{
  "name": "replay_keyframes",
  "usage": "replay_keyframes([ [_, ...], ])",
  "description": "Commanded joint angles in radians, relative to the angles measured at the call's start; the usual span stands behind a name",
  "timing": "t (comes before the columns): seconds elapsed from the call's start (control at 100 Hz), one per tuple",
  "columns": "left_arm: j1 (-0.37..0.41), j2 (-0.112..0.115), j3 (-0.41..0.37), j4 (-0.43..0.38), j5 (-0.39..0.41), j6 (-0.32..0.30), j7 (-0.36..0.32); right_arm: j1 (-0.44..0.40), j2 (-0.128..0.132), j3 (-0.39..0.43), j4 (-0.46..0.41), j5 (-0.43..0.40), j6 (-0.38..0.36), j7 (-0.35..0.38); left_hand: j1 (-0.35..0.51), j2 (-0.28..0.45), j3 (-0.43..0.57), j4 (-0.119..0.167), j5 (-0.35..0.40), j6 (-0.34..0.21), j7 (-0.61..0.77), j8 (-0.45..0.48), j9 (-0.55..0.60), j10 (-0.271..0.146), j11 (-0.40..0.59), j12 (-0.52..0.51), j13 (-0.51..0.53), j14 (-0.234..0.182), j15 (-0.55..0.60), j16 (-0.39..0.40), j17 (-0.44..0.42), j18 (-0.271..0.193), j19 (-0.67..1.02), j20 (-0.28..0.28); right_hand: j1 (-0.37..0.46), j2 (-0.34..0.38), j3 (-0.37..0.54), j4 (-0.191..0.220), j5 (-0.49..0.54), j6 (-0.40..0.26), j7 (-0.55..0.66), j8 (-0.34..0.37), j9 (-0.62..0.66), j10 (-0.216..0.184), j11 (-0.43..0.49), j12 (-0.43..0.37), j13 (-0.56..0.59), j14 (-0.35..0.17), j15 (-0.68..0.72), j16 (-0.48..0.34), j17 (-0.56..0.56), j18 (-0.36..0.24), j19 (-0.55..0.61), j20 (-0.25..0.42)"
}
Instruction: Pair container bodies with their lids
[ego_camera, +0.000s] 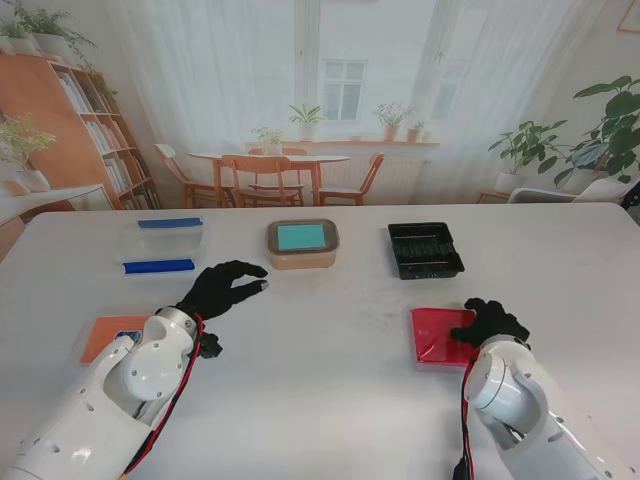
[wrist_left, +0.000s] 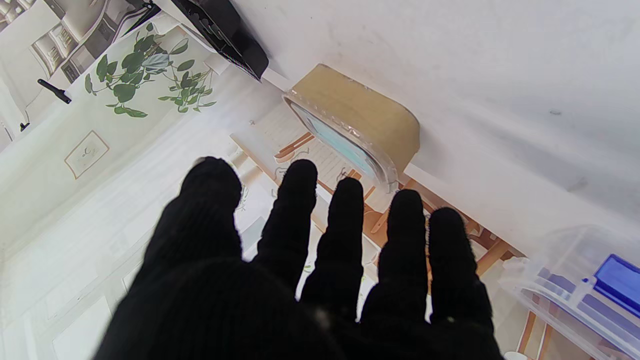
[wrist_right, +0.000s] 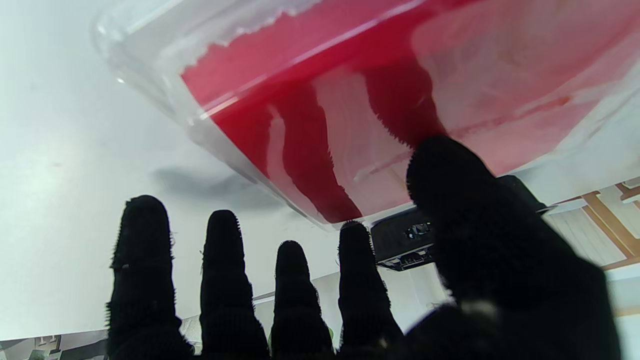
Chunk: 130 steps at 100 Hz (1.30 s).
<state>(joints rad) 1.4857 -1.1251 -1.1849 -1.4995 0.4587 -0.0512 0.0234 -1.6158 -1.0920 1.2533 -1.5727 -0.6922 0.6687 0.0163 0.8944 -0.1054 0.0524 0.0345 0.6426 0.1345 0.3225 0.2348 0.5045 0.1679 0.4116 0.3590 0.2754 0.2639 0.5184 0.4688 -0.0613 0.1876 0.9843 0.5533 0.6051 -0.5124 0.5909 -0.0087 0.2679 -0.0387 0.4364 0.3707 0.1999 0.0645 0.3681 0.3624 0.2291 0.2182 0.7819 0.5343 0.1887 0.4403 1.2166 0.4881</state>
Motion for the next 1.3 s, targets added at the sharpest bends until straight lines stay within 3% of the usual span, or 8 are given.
replay_keyframes([
  [0.0, 0.002, -0.003, 0.003, 0.006, -0.003, -0.006, 0.002, -0.016, -0.019, -0.013, -0.008, 0.019, 0.000, 0.008, -0.017, 0.033, -0.029, 0.014, 0.005, -0.002, -0.017, 0.001, 0.014, 0.008, -0.005, -0.002, 0.016, 0.002, 0.019, -0.005, -0.021, 0.005, 0.029, 0.012, 0.037, -0.026, -0.033, -0.001, -0.015, 0.012, 0.012, 0.020, -0.029, 0.004, 0.029, 0.025, 0.018, -0.009, 0.037, 0.020, 0.008, -0.021, 0.044, 0.026],
  [0.66, 0.009, -0.005, 0.000, 0.010, -0.010, -0.038, 0.010, -0.053, -0.032, -0.083, -0.091, 0.104, -0.066, -0.014, -0.017, 0.032, -0.029, 0.014, 0.005, -0.002, -0.017, 0.002, 0.012, 0.006, -0.007, -0.002, 0.013, 0.002, 0.016, -0.006, -0.021, 0.005, 0.029, 0.012, 0.056, -0.025, -0.031, 0.001, 0.010, 0.025, 0.023, 0.039, -0.027, 0.018, 0.101, 0.053, 0.008, -0.010, 0.092, 0.033, 0.003, -0.045, 0.072, 0.046],
  [1.29, 0.028, -0.005, -0.013, -0.002, 0.001, -0.053, 0.025, -0.061, -0.015, -0.156, -0.151, 0.163, -0.185, 0.065, -0.018, 0.030, -0.030, 0.013, 0.005, -0.002, -0.018, 0.002, 0.012, 0.013, -0.009, -0.003, 0.012, 0.002, 0.014, -0.007, -0.021, 0.005, 0.028, 0.012, 0.069, -0.034, -0.013, 0.002, 0.035, 0.020, 0.023, 0.044, -0.025, 0.020, 0.151, 0.049, 0.006, -0.010, 0.094, 0.030, -0.003, -0.058, 0.072, 0.053],
])
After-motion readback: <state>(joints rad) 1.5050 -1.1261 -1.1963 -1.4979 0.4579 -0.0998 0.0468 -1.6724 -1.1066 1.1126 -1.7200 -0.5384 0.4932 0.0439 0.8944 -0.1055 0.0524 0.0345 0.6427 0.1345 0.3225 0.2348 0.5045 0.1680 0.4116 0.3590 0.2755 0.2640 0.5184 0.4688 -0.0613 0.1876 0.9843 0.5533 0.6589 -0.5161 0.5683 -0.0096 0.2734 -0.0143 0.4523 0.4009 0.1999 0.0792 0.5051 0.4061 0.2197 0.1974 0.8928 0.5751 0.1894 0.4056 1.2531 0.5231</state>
